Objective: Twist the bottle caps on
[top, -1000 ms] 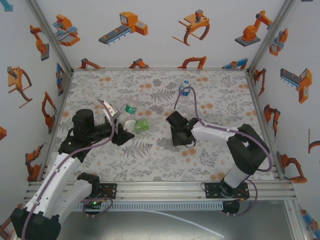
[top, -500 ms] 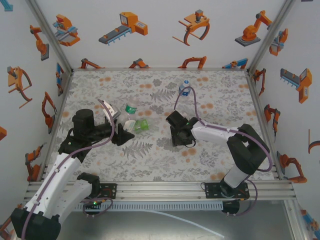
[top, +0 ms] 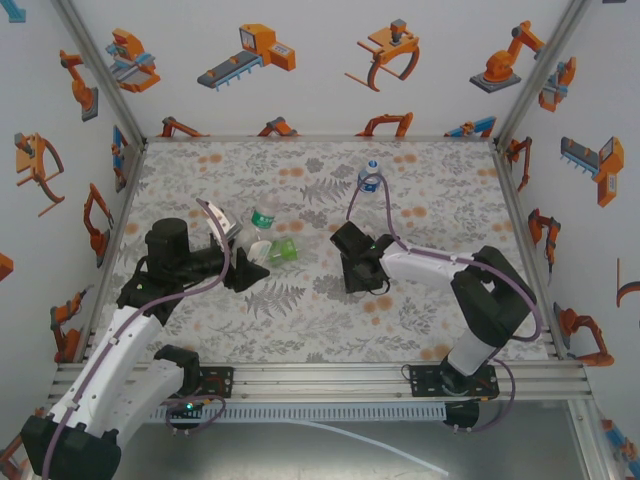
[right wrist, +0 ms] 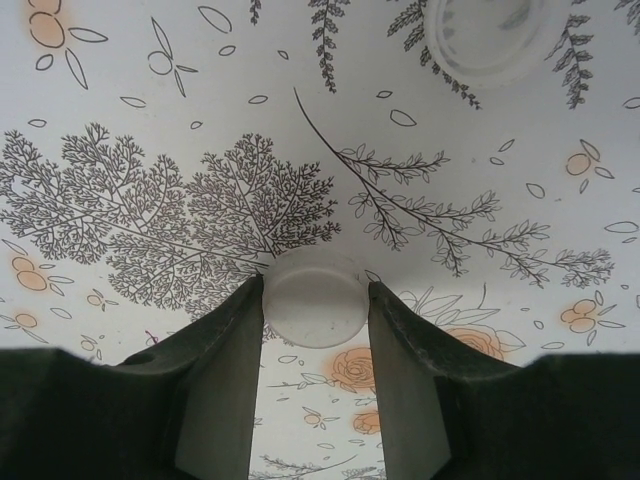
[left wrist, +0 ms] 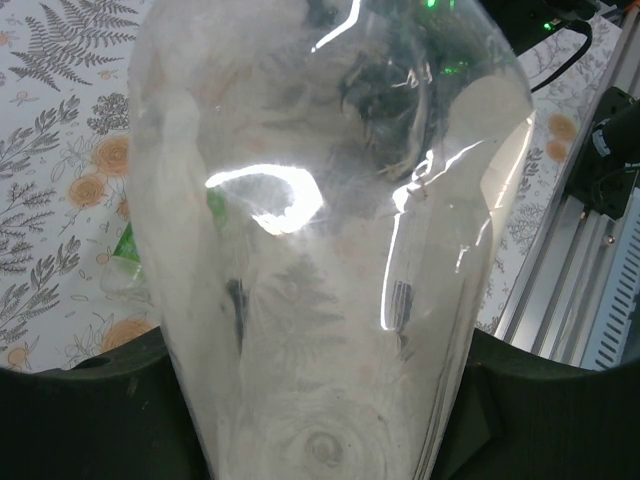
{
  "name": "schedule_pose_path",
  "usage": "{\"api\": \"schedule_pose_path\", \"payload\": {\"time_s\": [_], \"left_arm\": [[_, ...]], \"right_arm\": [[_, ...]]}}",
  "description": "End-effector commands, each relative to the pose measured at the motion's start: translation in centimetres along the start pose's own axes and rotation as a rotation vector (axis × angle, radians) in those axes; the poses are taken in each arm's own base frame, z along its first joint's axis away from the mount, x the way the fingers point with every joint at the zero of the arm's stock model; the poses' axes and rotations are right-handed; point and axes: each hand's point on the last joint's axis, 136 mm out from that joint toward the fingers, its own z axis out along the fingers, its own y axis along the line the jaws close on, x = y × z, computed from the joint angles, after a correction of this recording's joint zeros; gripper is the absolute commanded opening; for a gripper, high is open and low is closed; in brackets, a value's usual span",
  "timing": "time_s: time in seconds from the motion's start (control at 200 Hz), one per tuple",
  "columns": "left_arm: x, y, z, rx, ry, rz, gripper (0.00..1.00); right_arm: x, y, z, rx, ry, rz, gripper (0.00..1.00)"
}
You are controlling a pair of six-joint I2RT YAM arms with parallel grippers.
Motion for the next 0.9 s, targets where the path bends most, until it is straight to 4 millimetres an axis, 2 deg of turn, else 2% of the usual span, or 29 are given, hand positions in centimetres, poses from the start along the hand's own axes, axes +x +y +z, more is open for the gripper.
{"api": "schedule_pose_path", "payload": {"time_s": [0.0, 0.16, 0.33, 0.461, 0.591, 0.706, 0.891], "left_arm": [[-0.9, -1.0, -0.1, 0.026, -0.006, 0.062, 0.00], [-0.2, -2.7, 0.5, 0.081, 0.018, 0.132, 0.00], [-0.2, -4.4, 0.7, 0.165, 0.048, 0.205, 0.00], [-0.1, -6.2, 1.0, 0.228, 0.051, 0.303, 0.00], [1.0, -8.2, 1.3, 0.316, 0.103, 0.414, 0.00], [2.0, -9.5, 1.7, 0.356, 0.174, 0.479, 0.00], [2.3, -10.7, 2.3, 0.389, 0.203, 0.533, 0.00]], "right_arm": [[-1.6, 0.1, -2.5, 0.000, -0.067, -0.013, 0.38], [-3.1, 1.1, -6.1, -0.086, -0.149, -0.069, 0.34], [-5.0, 4.1, -13.0, -0.314, -0.308, -0.208, 0.26], [-5.8, 6.0, -19.3, -0.481, -0.472, -0.350, 0.21], [-5.3, 7.5, -25.7, -0.646, -0.646, -0.529, 0.19], [-4.3, 8.0, -30.0, -0.727, -0.741, -0.652, 0.18], [-2.8, 8.7, -34.7, -0.833, -0.826, -0.801, 0.14]]}}
